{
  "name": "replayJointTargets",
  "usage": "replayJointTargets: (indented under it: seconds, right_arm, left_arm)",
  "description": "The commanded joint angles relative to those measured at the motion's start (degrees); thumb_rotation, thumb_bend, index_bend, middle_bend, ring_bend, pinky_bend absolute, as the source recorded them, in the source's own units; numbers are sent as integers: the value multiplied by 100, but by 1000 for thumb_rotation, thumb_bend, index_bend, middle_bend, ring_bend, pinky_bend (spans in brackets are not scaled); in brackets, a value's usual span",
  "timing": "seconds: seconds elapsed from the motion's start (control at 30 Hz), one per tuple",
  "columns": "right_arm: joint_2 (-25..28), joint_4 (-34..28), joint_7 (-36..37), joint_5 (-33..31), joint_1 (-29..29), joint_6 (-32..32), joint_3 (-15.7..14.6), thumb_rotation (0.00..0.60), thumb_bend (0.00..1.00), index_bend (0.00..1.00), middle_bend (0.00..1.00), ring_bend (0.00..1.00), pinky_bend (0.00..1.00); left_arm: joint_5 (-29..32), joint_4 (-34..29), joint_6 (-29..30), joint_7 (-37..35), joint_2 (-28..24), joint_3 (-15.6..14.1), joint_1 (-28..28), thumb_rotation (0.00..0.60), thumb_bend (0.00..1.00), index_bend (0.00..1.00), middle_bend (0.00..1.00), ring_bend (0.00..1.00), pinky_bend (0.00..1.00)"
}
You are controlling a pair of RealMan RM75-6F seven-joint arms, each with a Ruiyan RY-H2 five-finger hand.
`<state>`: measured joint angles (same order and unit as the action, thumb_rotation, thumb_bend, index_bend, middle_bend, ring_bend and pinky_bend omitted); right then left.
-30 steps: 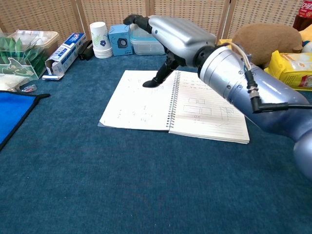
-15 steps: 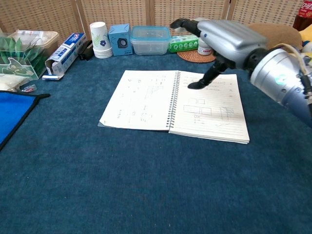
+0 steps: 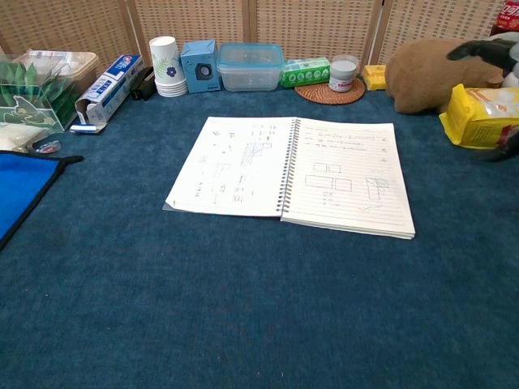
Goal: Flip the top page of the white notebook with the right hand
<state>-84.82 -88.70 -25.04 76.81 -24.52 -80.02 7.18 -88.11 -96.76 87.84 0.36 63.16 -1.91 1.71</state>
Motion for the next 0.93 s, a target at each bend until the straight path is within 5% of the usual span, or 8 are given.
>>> replayJointTargets:
  seconds: [0.03,0.4,0.93]
  right_arm:
    - [155,-59,-83,7,300,-246,-187,600,141,115,148,54,125]
    - [435,11,248,64,1090,-688,-596,600,142,117,151,54,126]
    - [376,241,697,169,1304,-676,-496,600,141,125,152,54,126]
  left_arm:
    - [133,-19,-74,172,33,30,-13,600,305,208,78,29,0]
    - [285,26,-210,396,237,-33,21,600,305,221,88,31,0]
    - [210,-130,-80,510,201,15,31,600,305,223,91,31,0]
